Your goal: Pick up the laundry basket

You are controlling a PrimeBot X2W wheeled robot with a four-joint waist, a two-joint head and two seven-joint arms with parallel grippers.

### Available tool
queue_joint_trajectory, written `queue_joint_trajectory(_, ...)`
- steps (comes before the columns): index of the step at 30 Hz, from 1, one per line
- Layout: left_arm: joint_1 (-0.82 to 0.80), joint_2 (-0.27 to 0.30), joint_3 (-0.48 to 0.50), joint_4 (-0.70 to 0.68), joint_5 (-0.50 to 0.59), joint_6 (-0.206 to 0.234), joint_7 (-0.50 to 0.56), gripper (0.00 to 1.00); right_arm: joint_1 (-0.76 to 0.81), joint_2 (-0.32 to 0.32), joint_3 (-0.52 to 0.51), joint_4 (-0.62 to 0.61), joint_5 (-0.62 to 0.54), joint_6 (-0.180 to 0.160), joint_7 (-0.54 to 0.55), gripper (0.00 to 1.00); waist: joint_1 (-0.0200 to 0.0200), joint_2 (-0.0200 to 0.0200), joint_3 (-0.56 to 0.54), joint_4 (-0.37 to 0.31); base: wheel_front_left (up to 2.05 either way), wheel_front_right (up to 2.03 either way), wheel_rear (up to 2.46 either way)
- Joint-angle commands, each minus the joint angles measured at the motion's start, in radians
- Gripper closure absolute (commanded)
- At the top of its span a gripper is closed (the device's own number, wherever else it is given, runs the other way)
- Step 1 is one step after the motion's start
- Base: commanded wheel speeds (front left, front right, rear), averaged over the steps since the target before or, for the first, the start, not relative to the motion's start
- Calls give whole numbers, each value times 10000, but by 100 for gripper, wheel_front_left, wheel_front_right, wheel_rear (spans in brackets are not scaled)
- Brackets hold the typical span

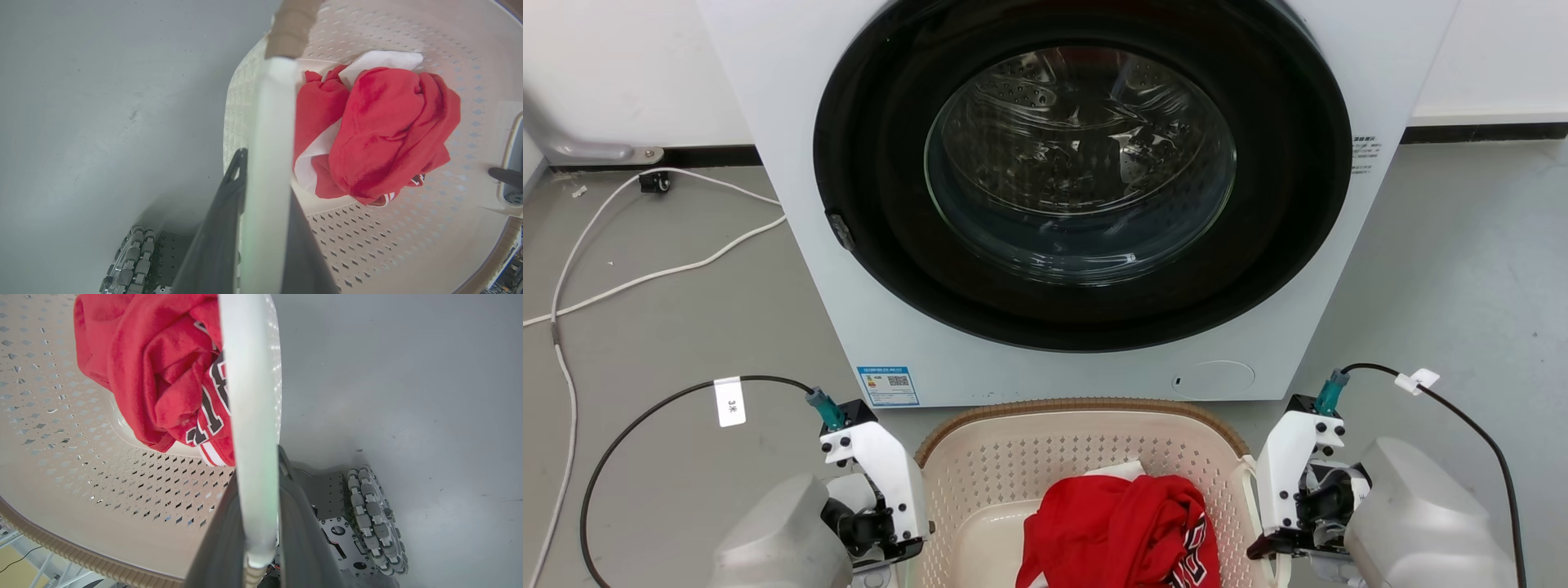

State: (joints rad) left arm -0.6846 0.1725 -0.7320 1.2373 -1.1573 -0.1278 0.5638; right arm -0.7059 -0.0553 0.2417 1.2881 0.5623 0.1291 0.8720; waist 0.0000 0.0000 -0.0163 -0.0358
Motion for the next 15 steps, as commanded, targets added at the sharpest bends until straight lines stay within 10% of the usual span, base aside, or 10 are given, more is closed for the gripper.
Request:
queue_joint_trajectory(1,35,-30,34,-72,-146,-54,-92,100,139,61,-66,10,-40,29,39,100,0,0,-7,3,0,0,0)
queue_joint_trajectory(15,107,-65,-78,-99,-270,-54,-136,100,165,78,-332,10,-215,29,28,100,0,0,-4,-18,0,0,0)
